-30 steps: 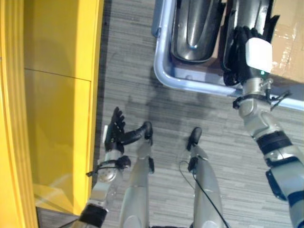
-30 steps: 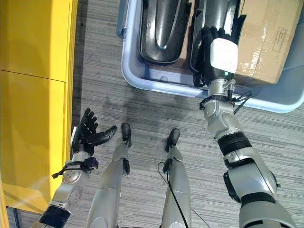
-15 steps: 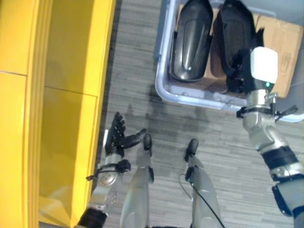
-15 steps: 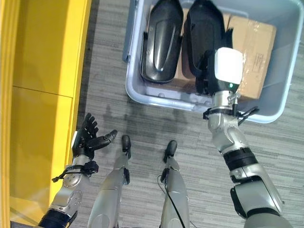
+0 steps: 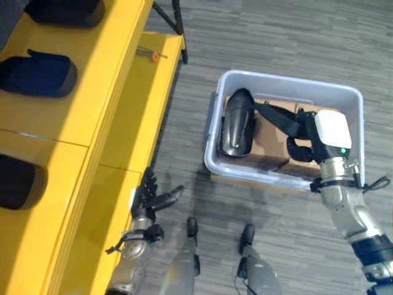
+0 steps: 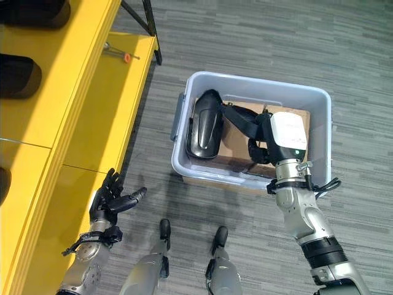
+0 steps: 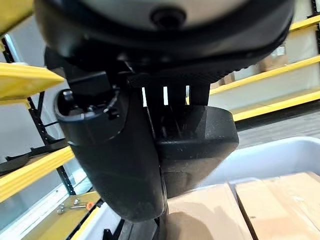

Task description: Move parts from the plastic box to the shelf.

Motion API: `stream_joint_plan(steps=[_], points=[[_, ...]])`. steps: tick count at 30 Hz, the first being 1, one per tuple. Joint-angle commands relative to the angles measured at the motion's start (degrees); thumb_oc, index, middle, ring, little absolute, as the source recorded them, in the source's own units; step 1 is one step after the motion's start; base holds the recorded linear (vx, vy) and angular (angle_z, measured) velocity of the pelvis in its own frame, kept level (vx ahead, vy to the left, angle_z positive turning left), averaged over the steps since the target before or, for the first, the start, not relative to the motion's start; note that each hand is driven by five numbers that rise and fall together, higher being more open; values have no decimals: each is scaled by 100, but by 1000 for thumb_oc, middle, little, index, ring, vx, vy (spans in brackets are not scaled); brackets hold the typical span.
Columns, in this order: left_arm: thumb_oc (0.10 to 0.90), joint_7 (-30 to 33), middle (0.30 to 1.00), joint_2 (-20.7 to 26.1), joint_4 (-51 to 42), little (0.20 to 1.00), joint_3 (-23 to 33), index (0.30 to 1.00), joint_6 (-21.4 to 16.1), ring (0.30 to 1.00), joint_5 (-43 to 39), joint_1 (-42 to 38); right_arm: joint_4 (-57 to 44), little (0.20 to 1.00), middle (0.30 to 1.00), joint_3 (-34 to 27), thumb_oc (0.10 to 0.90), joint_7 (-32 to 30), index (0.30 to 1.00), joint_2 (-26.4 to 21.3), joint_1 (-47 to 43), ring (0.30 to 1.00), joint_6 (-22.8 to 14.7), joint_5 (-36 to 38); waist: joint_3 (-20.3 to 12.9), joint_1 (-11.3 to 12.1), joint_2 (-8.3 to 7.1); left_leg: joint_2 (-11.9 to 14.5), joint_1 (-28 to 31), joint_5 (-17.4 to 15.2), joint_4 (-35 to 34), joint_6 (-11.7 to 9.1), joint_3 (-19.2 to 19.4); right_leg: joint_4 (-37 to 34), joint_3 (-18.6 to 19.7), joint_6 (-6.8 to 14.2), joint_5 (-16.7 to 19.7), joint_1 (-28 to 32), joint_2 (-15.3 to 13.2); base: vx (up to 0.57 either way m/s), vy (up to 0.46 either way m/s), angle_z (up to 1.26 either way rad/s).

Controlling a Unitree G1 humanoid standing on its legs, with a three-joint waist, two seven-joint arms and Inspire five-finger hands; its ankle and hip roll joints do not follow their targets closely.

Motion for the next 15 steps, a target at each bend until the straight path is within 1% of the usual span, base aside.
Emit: stream_joint_plan(steps=[1, 7, 8, 10, 15], points=[[900, -193, 1000, 260, -140, 1000, 100, 1000, -348, 1000, 278, -52, -356, 300, 300, -436, 400, -332, 300, -360, -592, 300, -345, -224, -637, -16, -247, 245, 128, -180, -54, -295, -124, 401, -22, 450, -87, -18, -367, 63, -7, 1], [900, -304, 1000, 220, -30, 1000, 264, 1000, -273, 1000, 392, 125, -604, 300, 300, -674, 400, -231, 300, -361, -355, 300, -444, -263, -1046, -70, -277, 280, 360, -282, -54, -303, -75, 228, -32, 478, -73, 277, -359, 57, -5, -4], [900, -306, 1000, 222, -33, 1000, 262, 1000, -272, 1000, 393, 133, -619, 300, 300, -683, 400, -224, 300, -358, -337, 300, -442, -265, -1049, -68, -278, 281, 366, -286, -54, -303, -75, 220, -34, 479, -72, 288, -357, 43, -7, -1], [900, -342, 1000, 206, -30, 1000, 294, 1000, -261, 1000, 405, 198, -714, 300, 300, -789, 400, -193, 300, -355, -203, 300, -469, -288, -1175, -87, -279, 285, 465, -321, -54, -300, -63, 202, -40, 482, -82, 380, -346, 60, -8, -2], [900, -408, 1000, 97, 7, 1000, 422, 1000, -213, 1000, 457, 377, -951, 300, 300, -998, 400, -78, 300, -292, 98, 300, -575, -305, -1485, -146, -288, 344, 725, -396, -54, -300, 15, 213, -12, 484, -178, 600, -296, 66, -25, -3]])
